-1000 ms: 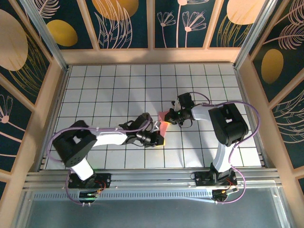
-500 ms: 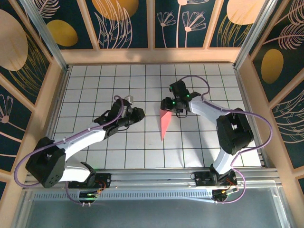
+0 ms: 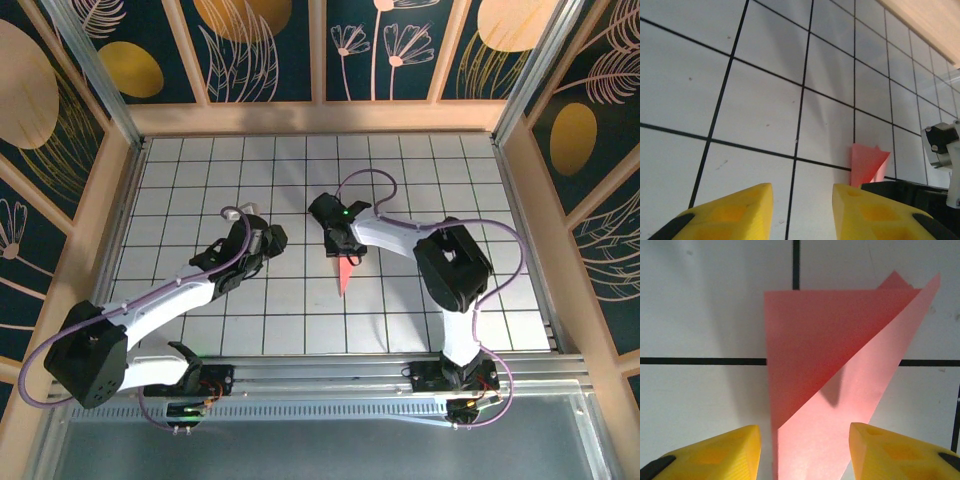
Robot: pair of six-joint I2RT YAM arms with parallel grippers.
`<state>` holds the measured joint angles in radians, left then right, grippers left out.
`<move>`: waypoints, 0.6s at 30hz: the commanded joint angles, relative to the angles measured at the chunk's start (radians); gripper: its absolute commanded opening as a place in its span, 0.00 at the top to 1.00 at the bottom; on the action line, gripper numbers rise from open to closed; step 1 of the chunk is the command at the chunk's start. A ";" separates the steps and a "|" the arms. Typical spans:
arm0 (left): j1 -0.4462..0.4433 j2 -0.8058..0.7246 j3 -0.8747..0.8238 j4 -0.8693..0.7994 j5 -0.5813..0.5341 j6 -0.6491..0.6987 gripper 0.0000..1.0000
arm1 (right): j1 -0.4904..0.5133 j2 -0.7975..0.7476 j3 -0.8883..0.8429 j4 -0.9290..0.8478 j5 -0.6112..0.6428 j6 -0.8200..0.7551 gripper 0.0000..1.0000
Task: Fold a paper plane with a square sheet of paper (fold left side to right side)
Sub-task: Pick up the paper plane at the center of the table.
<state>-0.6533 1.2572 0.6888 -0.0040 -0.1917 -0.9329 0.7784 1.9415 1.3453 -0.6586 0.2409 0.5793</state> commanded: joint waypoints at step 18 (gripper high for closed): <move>0.004 0.005 0.009 -0.030 -0.023 0.012 0.63 | 0.025 -0.020 0.000 -0.067 0.121 0.065 0.84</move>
<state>-0.6533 1.2762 0.6811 -0.0055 -0.1898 -0.9321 0.7940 1.9701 1.3510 -0.6899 0.3168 0.6228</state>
